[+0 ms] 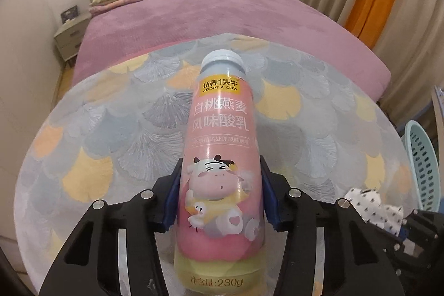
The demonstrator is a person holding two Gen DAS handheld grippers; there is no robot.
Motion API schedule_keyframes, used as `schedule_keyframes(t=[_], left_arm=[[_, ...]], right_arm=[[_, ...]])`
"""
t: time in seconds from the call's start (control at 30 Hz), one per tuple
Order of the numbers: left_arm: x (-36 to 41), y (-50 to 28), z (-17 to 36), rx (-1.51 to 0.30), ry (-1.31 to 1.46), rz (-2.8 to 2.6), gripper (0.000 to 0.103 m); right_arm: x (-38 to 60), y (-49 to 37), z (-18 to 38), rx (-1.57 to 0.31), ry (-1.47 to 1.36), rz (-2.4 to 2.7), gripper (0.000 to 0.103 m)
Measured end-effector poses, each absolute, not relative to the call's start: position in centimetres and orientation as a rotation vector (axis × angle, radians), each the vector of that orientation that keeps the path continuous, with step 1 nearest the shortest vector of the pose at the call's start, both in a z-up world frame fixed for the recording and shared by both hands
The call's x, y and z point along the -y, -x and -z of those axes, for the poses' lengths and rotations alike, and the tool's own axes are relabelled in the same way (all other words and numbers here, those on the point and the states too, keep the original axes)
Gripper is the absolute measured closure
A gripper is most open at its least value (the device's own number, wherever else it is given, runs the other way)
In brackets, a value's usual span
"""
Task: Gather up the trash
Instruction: 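Grasp the pink yogurt bottle with the left tool while the right tool grasps the dotted tissue, then carry the bottle and tissue over the basket and open both tools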
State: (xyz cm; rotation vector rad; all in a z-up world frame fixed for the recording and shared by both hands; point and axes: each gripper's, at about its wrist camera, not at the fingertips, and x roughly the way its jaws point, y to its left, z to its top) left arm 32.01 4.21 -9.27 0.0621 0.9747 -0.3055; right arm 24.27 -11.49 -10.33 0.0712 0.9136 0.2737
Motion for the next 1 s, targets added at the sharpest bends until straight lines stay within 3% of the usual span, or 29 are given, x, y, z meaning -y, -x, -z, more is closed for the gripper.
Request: schedule_keyframes(t=[0.43,1.0], left_arm=[[-3.6,-26.9,5.2,-0.857,0.053,0.379,0.056],[5.0,-20.9,1.1,-0.763,0.075,0.611,0.056]], right_arm=[[14.8,-21.1,6.3,-0.812,-0.107,-0.241,0.101],[25.6,-15.6,1.7,-0.717,-0.238,-0.062,0.101]])
